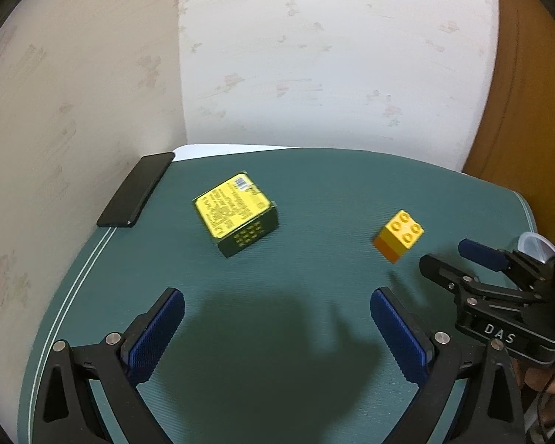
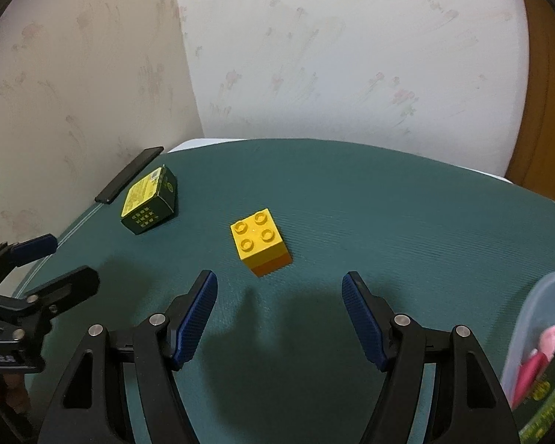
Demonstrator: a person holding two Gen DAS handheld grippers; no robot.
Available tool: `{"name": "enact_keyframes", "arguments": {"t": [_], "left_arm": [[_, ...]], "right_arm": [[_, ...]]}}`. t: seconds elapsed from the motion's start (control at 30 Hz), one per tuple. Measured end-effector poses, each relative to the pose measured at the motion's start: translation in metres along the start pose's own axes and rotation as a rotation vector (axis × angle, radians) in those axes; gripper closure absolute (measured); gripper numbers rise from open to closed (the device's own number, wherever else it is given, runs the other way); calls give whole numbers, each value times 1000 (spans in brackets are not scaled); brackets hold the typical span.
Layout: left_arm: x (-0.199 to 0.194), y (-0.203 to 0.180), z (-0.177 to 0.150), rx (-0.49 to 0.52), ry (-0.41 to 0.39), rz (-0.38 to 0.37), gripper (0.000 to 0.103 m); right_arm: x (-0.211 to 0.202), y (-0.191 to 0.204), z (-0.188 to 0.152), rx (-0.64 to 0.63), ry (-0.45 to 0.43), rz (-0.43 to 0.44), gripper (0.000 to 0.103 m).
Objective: Organize objects
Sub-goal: 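Close the right tool on the yellow Lego brick while the left tool closes on the yellow box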
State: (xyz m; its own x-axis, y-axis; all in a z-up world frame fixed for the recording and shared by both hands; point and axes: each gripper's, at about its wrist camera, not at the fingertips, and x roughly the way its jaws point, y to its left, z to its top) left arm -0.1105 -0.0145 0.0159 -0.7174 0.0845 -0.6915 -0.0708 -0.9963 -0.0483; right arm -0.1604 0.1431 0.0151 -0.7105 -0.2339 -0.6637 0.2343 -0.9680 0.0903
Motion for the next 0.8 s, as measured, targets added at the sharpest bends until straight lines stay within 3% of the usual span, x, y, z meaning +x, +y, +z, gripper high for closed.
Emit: {"name": "enact_keyframes", "arguments": {"t": [0.6, 0.67, 0.8], "left_arm": [[28, 17, 3, -75, 58, 5, 1], [32, 18, 5, -86, 60, 0, 1], [41, 22, 13, -100, 61, 15, 1]], "right_arm": [[47, 5, 16, 40, 94, 58, 32], [51, 5, 16, 42, 106, 57, 34], [56, 7, 18, 31, 118, 58, 46]]}}
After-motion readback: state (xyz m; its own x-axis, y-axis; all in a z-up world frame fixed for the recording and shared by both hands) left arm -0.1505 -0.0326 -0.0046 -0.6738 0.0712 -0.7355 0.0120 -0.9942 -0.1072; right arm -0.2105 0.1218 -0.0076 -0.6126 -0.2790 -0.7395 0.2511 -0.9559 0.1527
